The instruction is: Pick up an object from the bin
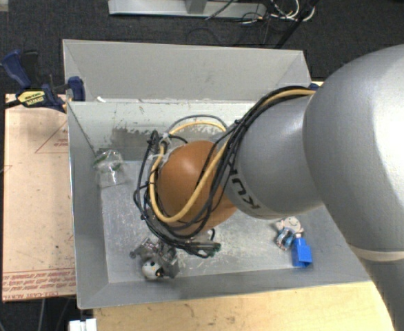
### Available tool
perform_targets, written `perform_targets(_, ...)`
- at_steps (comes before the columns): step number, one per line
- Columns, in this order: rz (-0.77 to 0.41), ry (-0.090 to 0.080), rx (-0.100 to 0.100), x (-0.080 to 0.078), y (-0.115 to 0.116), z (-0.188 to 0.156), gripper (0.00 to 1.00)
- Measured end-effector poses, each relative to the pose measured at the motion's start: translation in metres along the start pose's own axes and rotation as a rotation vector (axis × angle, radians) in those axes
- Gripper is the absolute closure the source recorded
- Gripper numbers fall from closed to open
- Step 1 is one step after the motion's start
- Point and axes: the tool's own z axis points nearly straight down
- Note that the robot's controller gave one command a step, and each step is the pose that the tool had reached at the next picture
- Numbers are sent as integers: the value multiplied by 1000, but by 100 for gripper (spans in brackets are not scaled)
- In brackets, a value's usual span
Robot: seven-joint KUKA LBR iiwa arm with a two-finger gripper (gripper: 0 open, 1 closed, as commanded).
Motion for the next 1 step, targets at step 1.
perform_targets(1, 0, 0, 0, 0, 0, 0, 100)
